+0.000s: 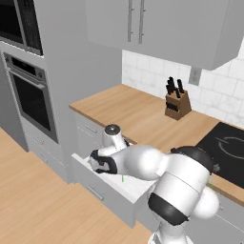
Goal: Take a straw from the drawer in front and place it inside the glass cup on the dining counter.
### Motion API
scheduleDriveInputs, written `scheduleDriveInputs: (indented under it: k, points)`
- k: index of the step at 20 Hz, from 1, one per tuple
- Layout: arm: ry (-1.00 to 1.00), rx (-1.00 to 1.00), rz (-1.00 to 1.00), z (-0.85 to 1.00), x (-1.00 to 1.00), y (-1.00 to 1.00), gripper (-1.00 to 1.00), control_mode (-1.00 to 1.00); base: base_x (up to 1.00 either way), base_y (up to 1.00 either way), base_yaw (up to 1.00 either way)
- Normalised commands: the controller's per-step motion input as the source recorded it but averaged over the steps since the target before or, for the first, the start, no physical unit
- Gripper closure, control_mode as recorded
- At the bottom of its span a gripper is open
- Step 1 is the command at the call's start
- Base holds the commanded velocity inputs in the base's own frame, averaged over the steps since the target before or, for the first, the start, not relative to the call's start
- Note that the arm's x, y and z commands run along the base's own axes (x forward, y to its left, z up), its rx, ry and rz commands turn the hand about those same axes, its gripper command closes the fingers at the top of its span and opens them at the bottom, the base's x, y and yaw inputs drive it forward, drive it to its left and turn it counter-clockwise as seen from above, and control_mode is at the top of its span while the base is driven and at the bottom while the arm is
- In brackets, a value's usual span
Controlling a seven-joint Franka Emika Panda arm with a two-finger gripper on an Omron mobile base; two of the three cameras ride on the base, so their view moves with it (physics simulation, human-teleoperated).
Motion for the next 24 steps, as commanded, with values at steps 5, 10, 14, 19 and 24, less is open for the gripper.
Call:
scheduleDriveInputs:
  k: [5,10,14,19,24]
  points:
    - [0.23,0.02,-0.11,-0.24,0.67,-0.22,-1.00,-1.00,0.00,0.00,0.00]
    - [0.26,0.05,-0.04,-0.63,0.34,-0.02,-1.00,-1.00,0.00,0.00,0.00]
    - [0.14,0.02,-0.01,-0.67,0.11,0.00,-1.00,-1.00,0.00,0.00,0.00]
    - [0.07,0.00,0.00,-0.68,0.03,0.00,-1.00,-1.00,0.00,0.00,0.00]
    - [0.04,0.00,0.00,-0.59,0.00,0.03,-1.00,-1.00,0.00,0.00,0.00]
